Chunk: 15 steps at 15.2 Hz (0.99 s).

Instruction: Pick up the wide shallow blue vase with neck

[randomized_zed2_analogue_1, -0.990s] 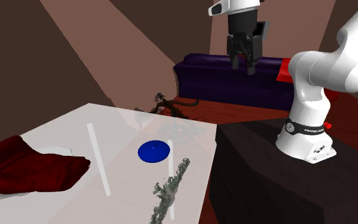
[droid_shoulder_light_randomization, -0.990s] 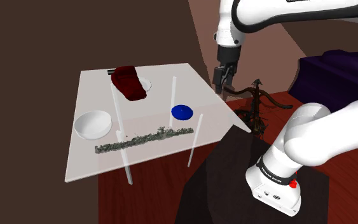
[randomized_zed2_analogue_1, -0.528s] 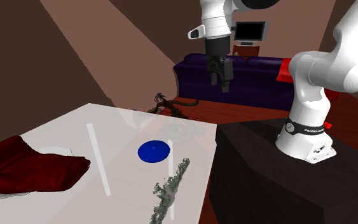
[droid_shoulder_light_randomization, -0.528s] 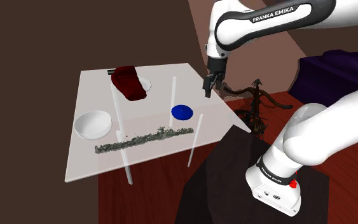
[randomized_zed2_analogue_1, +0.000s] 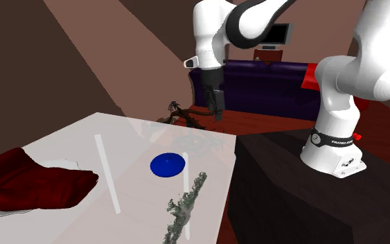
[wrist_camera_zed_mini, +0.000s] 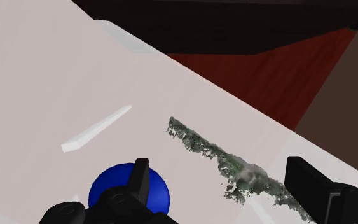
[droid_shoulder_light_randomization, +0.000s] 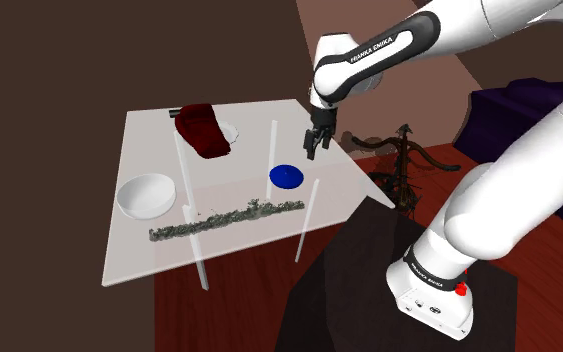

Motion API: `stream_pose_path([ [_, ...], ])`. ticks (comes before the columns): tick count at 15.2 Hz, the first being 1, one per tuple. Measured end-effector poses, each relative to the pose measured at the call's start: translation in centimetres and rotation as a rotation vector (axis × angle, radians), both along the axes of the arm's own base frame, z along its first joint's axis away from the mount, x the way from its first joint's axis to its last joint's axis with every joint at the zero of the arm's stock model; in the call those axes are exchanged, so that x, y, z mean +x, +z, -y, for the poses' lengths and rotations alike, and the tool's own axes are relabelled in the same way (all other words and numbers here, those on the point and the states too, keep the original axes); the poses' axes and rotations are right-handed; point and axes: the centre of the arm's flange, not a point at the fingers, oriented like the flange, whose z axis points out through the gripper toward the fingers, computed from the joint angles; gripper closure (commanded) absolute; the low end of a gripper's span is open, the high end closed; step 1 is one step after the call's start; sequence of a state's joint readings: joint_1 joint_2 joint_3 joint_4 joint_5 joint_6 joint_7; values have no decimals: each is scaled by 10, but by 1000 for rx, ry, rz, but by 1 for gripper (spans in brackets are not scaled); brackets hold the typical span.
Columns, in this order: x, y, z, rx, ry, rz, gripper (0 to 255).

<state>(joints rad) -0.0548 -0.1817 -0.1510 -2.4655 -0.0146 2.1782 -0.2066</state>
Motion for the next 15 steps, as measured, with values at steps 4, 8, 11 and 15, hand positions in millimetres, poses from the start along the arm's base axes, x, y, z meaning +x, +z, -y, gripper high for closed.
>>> stream_pose_path([
  [4,28,-33,19,7,-1,19,0],
  [8,61,-70,41,13,-2,40,0],
  [11,83,-94,56,17,-2,54,0],
  [15,114,-131,77,23,-3,74,0],
])
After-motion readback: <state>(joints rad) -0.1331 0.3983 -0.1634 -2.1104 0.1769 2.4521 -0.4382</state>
